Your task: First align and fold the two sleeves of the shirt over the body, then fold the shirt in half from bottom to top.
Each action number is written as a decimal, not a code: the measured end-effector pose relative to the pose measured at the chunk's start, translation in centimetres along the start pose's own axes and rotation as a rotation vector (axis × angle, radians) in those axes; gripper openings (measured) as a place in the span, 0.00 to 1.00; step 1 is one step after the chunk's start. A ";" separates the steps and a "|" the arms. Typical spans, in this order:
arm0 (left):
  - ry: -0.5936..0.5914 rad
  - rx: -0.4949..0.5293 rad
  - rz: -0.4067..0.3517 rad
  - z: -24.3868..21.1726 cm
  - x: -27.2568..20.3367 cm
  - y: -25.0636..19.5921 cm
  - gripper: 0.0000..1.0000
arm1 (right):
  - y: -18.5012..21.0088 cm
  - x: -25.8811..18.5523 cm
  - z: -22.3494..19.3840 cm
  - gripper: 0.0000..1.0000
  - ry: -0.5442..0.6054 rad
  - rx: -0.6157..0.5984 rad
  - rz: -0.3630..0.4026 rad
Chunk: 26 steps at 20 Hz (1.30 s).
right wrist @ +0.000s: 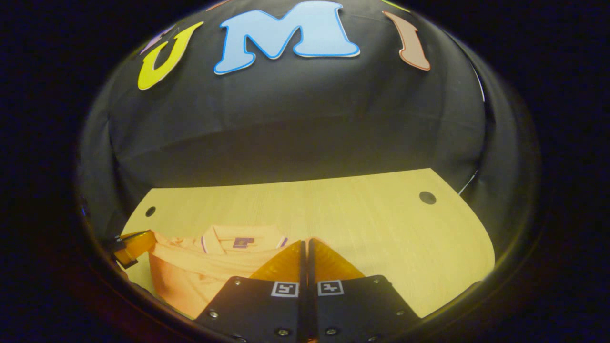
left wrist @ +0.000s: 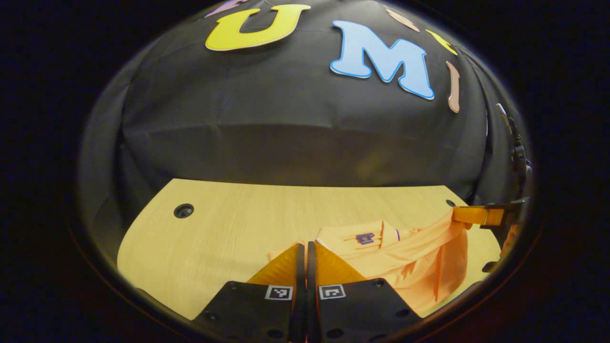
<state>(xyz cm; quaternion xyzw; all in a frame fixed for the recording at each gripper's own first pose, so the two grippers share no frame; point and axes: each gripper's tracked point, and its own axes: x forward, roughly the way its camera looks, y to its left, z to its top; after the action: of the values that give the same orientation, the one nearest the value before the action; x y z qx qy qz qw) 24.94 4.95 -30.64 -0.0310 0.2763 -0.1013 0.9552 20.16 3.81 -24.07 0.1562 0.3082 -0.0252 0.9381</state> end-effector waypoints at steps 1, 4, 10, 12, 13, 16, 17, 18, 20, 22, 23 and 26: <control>-0.001 0.007 0.003 -0.2 0.6 0.2 0.06 | -0.1 0.5 0.1 0.00 -0.005 -0.011 -0.016; 0.001 0.019 0.000 -0.6 1.9 0.5 0.06 | -0.1 1.7 -0.1 0.00 -0.002 -0.017 -0.036; 0.004 0.026 0.075 -1.2 3.7 1.6 0.06 | -0.3 3.3 -1.5 0.01 0.016 -0.046 -0.062; 0.013 0.028 0.104 -1.7 3.8 1.9 0.06 | 0.2 3.1 -1.5 0.02 0.005 -0.077 -0.057; 0.018 0.036 0.115 -1.7 3.7 2.0 0.06 | 0.4 3.1 -1.6 0.03 0.000 -0.091 -0.051; 0.026 0.066 0.145 -2.1 3.2 2.0 0.08 | 1.2 2.4 -1.5 0.04 -0.014 -0.139 -0.025; 0.030 0.073 0.145 -2.0 3.0 1.9 0.09 | 1.2 2.1 -1.4 0.04 -0.019 -0.151 -0.027; 0.028 0.077 0.146 -2.0 2.9 1.9 0.11 | 1.2 1.8 -1.2 0.04 -0.026 -0.157 -0.027; 0.036 0.076 0.125 -2.3 2.5 1.2 0.17 | 1.0 1.1 -1.3 0.08 -0.034 -0.163 -0.039; 0.043 0.078 0.115 -2.7 1.9 0.8 0.20 | 0.9 0.3 -1.3 0.15 -0.040 -0.156 -0.043; 0.035 0.079 0.103 -2.4 1.3 0.4 0.23 | 0.9 -0.2 -1.4 0.22 -0.039 -0.146 -0.047; -0.007 0.072 0.085 -1.4 -0.9 -0.7 0.42 | 0.8 -2.3 -1.1 0.47 -0.059 -0.121 -0.034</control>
<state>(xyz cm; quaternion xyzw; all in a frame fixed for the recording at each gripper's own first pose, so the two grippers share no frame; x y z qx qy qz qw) 23.34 4.44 -31.33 0.0146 0.2700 -0.0703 0.9602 17.80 4.82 -23.36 0.0931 0.2841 -0.0267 0.9539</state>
